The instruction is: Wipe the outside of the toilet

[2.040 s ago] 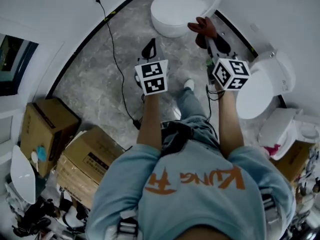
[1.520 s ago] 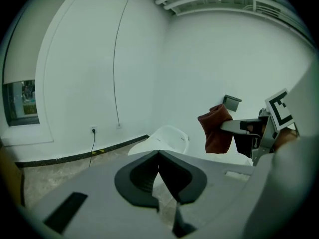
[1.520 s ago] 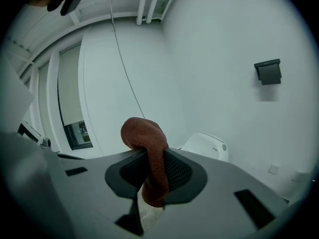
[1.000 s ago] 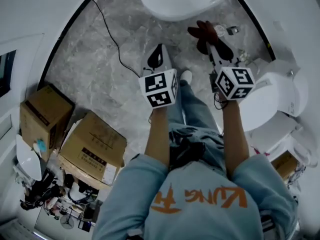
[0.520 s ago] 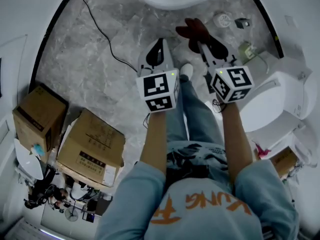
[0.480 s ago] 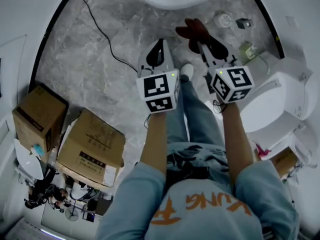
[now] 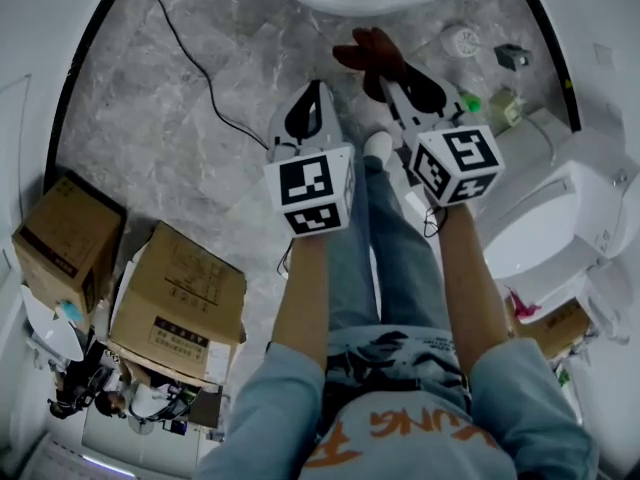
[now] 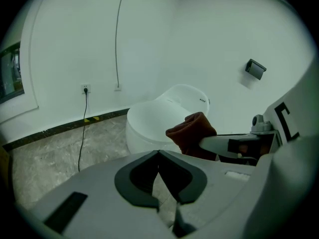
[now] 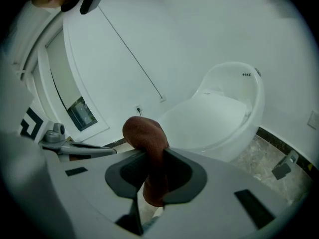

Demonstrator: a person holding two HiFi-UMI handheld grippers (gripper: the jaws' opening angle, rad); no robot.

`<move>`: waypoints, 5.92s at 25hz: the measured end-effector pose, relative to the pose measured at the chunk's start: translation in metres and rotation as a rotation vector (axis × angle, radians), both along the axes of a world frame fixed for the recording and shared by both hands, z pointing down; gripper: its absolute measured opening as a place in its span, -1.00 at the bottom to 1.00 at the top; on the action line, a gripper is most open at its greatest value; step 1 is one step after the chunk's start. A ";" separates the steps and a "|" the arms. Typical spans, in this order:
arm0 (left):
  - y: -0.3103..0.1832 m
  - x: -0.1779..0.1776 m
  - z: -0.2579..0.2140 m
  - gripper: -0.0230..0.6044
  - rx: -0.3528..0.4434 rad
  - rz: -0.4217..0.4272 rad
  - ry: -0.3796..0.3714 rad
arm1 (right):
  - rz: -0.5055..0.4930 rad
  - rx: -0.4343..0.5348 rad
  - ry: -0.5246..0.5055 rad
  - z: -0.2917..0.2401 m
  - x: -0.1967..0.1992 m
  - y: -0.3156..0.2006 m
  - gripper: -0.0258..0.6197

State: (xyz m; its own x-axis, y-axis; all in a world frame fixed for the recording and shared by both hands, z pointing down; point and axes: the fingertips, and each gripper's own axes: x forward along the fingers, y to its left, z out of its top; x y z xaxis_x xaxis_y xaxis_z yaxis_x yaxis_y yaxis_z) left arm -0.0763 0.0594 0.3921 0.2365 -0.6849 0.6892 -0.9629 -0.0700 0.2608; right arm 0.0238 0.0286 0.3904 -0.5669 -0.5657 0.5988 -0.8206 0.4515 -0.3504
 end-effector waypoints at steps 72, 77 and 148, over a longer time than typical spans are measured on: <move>-0.075 0.089 0.102 -0.95 -0.172 0.051 0.012 | 0.040 -0.310 0.056 0.183 0.094 -0.096 -0.70; -0.085 0.122 0.102 -0.95 -0.175 0.068 0.020 | 0.083 -0.306 0.050 0.184 0.129 -0.111 -0.70; 0.045 -0.017 0.173 -0.95 -0.243 -0.198 0.107 | -0.227 -0.285 0.214 0.260 -0.026 -0.027 -0.70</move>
